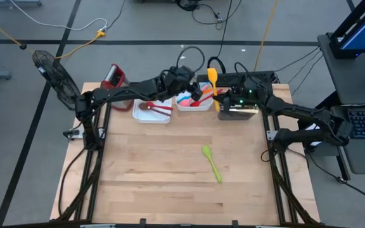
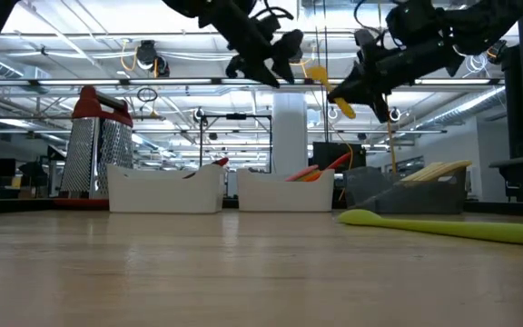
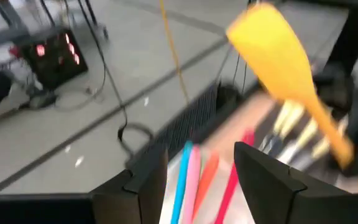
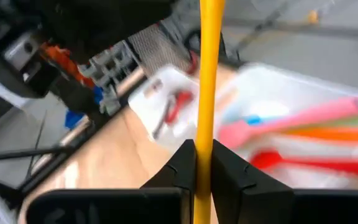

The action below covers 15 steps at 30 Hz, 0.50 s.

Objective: Pick & Place Kitchen Items
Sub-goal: Put the yellow spatula into the right white bin

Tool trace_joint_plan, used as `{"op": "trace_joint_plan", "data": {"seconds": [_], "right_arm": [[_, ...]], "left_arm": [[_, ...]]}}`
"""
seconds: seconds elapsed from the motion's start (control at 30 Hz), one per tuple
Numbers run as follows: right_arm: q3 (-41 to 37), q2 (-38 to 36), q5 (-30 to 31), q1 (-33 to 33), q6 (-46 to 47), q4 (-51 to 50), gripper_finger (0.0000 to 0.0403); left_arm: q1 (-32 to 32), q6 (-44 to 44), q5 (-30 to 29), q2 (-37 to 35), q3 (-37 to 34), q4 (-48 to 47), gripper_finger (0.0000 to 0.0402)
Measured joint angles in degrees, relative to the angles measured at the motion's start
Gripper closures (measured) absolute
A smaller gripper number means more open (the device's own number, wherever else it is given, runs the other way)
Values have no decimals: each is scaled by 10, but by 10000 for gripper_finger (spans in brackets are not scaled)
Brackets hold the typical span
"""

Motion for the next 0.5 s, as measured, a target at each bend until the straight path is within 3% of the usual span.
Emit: {"op": "trace_joint_plan", "data": {"seconds": [0.2, 0.5], "right_arm": [[69, 9, -58, -29, -37, -192, 385], [253, 111, -57, -32, -197, -523, 385]], "left_arm": [[-9, -30, 14, 0, 0, -122, 213], [-43, -43, 27, 0, 0, -265, 215]]}}
